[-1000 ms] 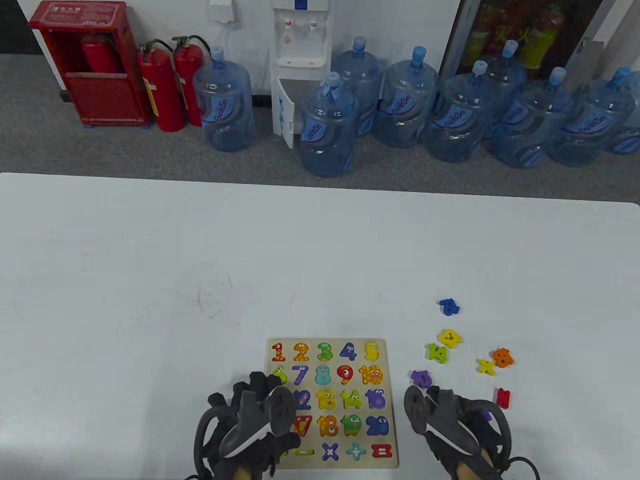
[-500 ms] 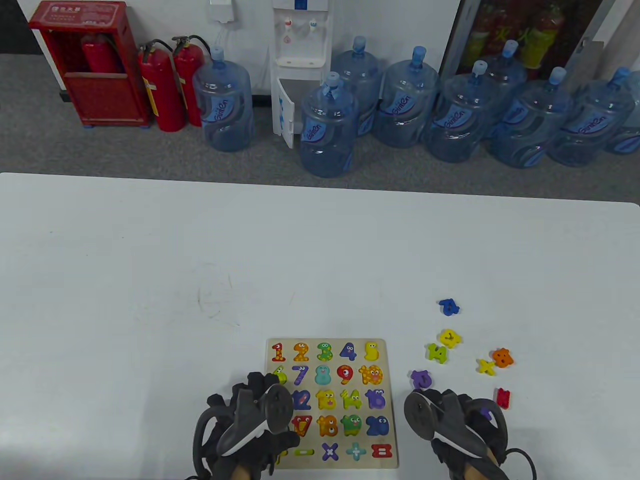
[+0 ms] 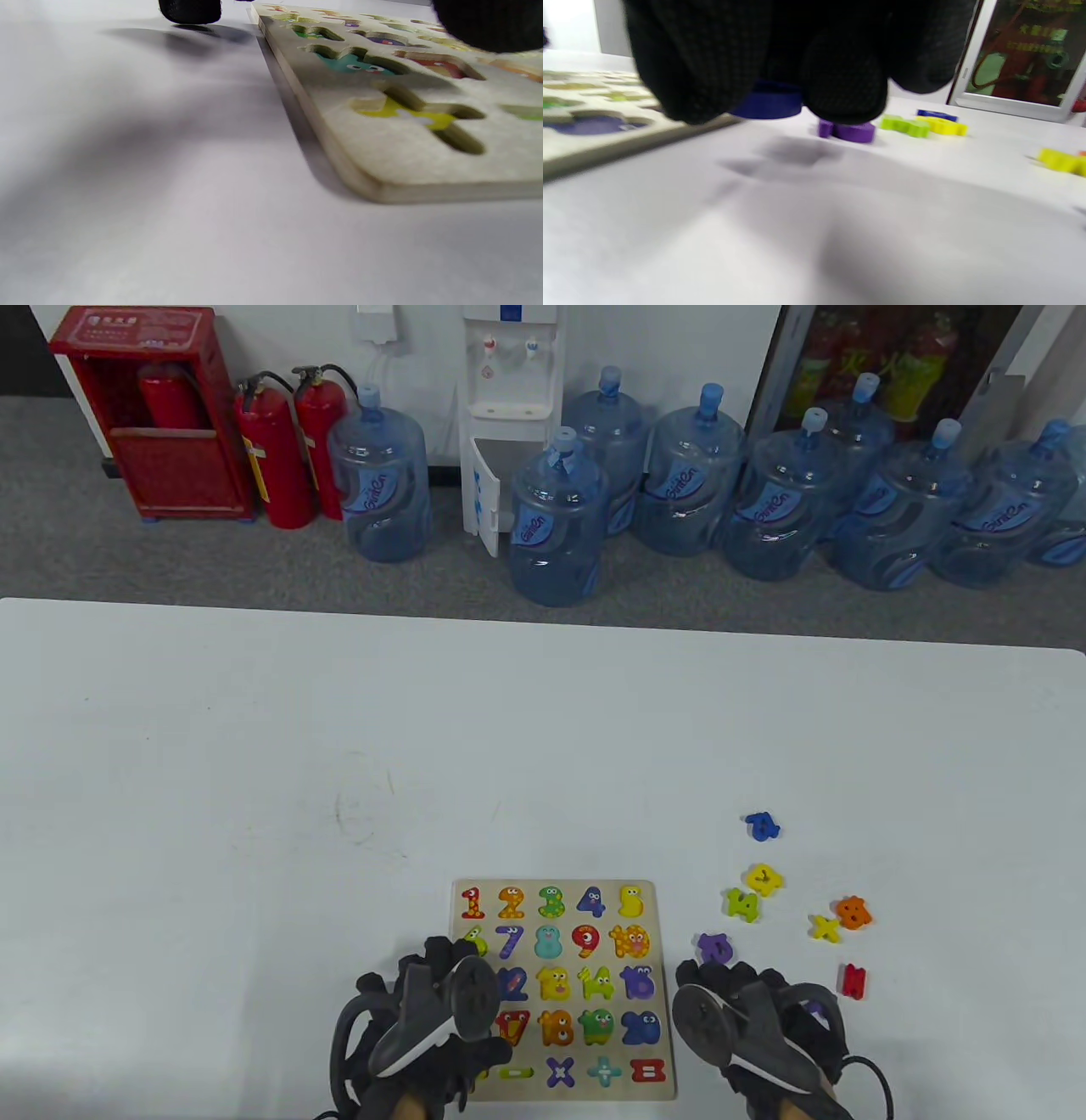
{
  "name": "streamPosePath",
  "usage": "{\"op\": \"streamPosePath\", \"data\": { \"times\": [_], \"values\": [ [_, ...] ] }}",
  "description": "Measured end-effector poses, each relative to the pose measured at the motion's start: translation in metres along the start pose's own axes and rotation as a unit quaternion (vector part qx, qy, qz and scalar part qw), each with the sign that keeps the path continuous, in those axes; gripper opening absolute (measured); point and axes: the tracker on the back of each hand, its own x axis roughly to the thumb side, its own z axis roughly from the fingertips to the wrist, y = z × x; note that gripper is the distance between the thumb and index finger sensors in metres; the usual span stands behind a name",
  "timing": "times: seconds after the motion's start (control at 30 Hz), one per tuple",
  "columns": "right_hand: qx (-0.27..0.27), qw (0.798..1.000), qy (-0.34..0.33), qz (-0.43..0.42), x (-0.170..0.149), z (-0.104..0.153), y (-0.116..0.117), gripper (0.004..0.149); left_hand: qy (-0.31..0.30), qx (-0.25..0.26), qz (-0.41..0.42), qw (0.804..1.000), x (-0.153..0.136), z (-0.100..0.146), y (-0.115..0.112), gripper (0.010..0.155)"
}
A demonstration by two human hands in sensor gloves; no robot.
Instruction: Hold math block puzzle and insert math blocks into matching slots
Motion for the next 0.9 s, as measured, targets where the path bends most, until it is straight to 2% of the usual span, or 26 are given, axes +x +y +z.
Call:
{"op": "streamPosePath", "data": {
  "times": [0.17, 0.37, 0.57, 0.73, 0.9],
  "values": [
    [-0.019, 0.999, -0.029, -0.013, 0.024, -0.005, -0.008, 0.063, -0.003, 0.000, -0.001, 1.000, 0.001, -0.001, 0.001, 0.100],
    [-0.006, 0.998, -0.066, 0.016, 0.055, -0.009, -0.006, 0.063, -0.005, -0.001, -0.003, 1.000, 0.001, -0.001, 0.000, 0.100],
    [0.015, 0.996, -0.071, 0.047, 0.058, -0.010, 0.007, 0.062, -0.005, -0.006, -0.004, 1.000, 0.002, -0.001, 0.000, 0.100],
    [0.017, 0.996, -0.080, 0.024, 0.058, -0.009, 0.006, 0.063, -0.005, -0.007, -0.003, 1.000, 0.002, -0.001, 0.000, 0.100],
    [0.018, 0.996, -0.086, 0.035, 0.058, -0.007, 0.006, 0.063, -0.007, -0.006, -0.004, 1.000, 0.002, -0.001, 0.000, 0.100]
  ]
}}
